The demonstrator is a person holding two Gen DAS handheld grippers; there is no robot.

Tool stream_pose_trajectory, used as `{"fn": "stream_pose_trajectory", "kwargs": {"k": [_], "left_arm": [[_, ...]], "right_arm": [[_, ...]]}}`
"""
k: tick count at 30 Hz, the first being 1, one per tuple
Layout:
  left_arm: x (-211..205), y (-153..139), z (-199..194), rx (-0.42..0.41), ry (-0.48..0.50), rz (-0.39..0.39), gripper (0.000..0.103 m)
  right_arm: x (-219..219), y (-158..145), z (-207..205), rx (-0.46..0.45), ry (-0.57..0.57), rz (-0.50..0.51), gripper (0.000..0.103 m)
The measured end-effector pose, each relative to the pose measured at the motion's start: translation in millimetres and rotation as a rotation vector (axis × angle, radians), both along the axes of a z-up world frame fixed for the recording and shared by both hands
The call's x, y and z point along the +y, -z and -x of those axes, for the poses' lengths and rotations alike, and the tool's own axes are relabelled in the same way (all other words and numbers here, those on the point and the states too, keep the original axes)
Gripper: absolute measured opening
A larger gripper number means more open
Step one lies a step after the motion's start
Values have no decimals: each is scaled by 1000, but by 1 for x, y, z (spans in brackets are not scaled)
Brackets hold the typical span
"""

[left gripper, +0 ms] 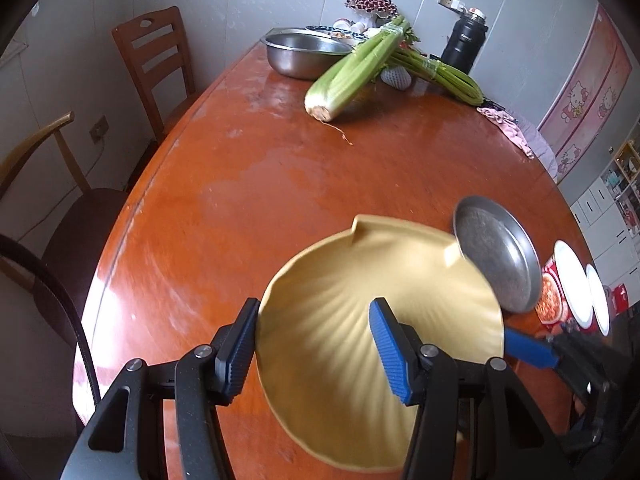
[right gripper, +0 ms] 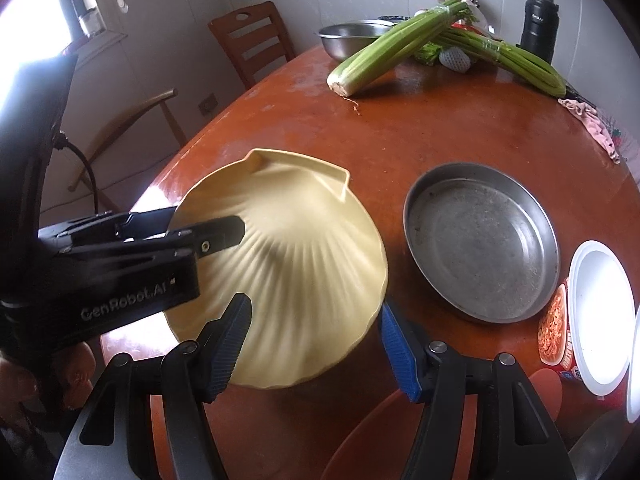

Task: Organize plates and bowls
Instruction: 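Lift the yellow shell plate with the left gripper and carry it aside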

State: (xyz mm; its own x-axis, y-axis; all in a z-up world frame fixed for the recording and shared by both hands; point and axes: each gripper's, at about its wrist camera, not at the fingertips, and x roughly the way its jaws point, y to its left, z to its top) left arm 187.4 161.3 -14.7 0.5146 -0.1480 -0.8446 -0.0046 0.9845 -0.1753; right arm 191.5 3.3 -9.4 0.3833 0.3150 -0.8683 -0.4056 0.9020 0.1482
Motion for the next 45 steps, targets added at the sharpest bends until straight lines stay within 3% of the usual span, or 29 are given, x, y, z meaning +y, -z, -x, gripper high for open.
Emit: {"fn": "stream_pose_trajectory", "kwargs": {"k": [12,31,39,45], "left_arm": [[2,10,-41,20,3,-41,56],[7,23,-64,17,12,47,56],[11,15,-58,16,-15,65,67],[17,-8,-37,-50,-55,61,73]], "right_arm": [[12,6,-6,1,13,-5,67],[16,18,-3,61,-11,-62,67],[7,12,5,41,14,-72,67],[-5,0,13,-4,34,-80,68]]}}
